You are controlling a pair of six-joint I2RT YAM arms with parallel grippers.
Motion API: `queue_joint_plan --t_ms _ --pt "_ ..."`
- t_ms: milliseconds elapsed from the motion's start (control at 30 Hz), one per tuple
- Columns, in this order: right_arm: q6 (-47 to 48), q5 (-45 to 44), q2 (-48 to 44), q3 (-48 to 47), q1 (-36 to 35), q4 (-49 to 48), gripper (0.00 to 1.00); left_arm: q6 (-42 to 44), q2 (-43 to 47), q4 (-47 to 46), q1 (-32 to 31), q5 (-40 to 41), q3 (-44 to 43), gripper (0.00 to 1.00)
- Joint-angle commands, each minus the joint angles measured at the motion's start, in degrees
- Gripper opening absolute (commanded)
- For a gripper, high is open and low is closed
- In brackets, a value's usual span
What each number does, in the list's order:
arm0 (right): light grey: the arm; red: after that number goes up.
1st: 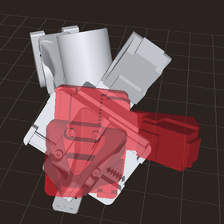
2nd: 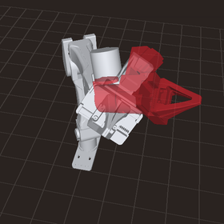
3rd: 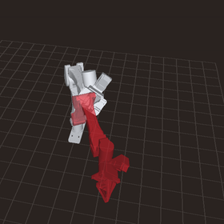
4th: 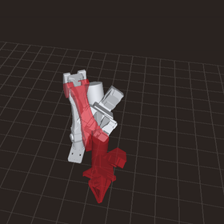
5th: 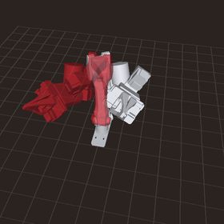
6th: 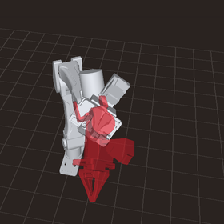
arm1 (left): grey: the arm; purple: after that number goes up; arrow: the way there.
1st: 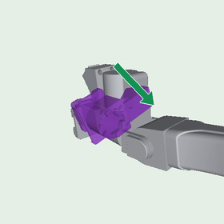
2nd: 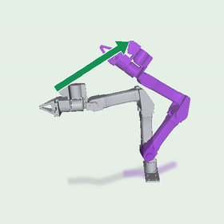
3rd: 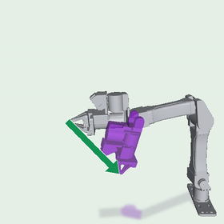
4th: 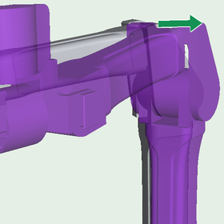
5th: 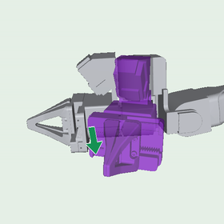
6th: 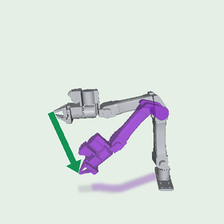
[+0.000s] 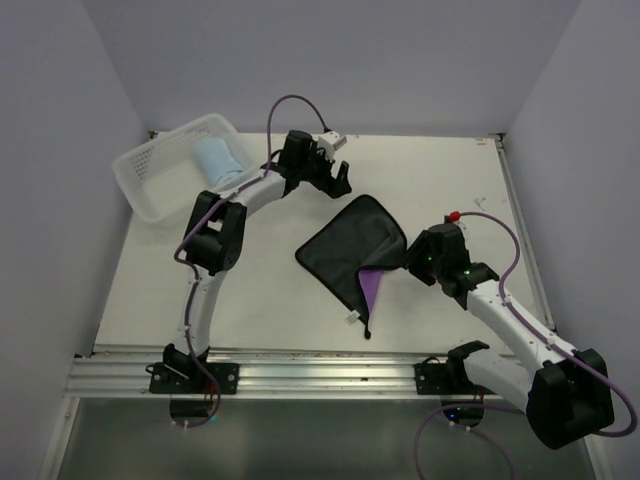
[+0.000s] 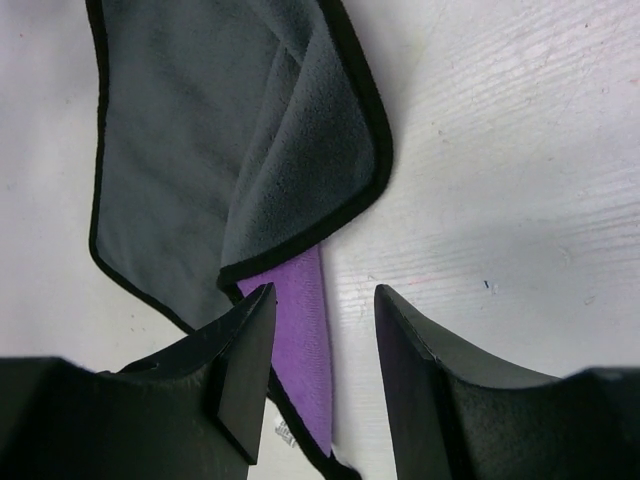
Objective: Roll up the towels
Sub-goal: Flatten the towel
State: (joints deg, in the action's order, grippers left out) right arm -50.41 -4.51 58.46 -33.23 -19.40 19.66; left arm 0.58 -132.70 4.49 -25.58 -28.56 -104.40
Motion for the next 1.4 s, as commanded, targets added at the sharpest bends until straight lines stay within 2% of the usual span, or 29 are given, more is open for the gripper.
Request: queue_joint_plan --t_ms 0,267,400,567,833,900,1000,1033,1100,1133,1200,1233,1300,1333,1367 --pt "1.7 1.6 -0.6 0.3 0.8 -1.7 0.48 0.5 -2.2 -3.0 -0.1 -4.2 -3.6 0.99" --pt "3.5 1.3 -0.9 0.3 1.5 -0.8 0.48 0.1 -4.4 -2.6 -0.2 -6.5 -5.3 0.99" --pt "3.5 1.4 -0.7 0.9 1.6 -1.4 0.48 -3.4 -4.3 -8.0 -0.2 -10.2 -4.0 0.98" --pt "3.7 2.3 -0.3 1.2 1.8 -1.5 0.48 -5.1 -7.4 -8.2 -0.6 -12.8 -6.9 0.94" --pt "3.4 2.7 0.3 2.4 2.0 -2.9 0.48 -7.3 -9.5 -10.0 -1.7 -14.9 -7.0 0.89" --pt "3.4 3.1 0.6 2.5 2.0 -3.3 0.48 -8.0 -10.3 -9.2 -2.0 -15.2 -7.7 0.82" --pt "3.7 3.3 0.5 2.4 2.2 -3.2 0.48 -9.0 -12.6 -7.6 -2.2 -14.7 -10.9 0.60" --pt "3.7 3.3 0.4 2.4 2.1 -3.1 0.48 -9.3 -12.7 -7.7 -2.2 -14.5 -10.7 0.47" --pt "3.9 3.1 -0.3 2.5 2.2 -2.5 0.48 -10.0 -11.8 -9.1 -2.2 -14.8 -9.1 0.41" --pt "4.1 3.1 -0.6 2.5 2.1 -2.3 0.48 -10.2 -11.4 -9.5 -2.2 -14.8 -8.5 0.34" --pt "4.0 3.0 -1.6 2.8 2.2 -1.9 0.48 -10.8 -10.0 -10.7 -2.2 -15.3 -6.6 0.28" --pt "4.0 3.1 -1.9 3.0 2.2 -1.7 0.48 -10.9 -9.6 -11.0 -2.2 -15.4 -6.2 0.20" --pt "3.7 3.2 -2.9 3.3 2.2 -1.4 0.48 -11.3 -8.2 -11.2 -2.2 -15.5 -4.9 0.11" --pt "3.5 3.4 -3.3 3.3 2.2 -1.1 0.48 -11.6 -7.7 -11.2 -2.1 -15.4 -4.3 0.00" --pt "3.5 3.4 -3.7 3.3 2.2 -0.8 0.48 -11.7 -7.1 -11.0 -2.1 -15.0 -3.7 0.00"
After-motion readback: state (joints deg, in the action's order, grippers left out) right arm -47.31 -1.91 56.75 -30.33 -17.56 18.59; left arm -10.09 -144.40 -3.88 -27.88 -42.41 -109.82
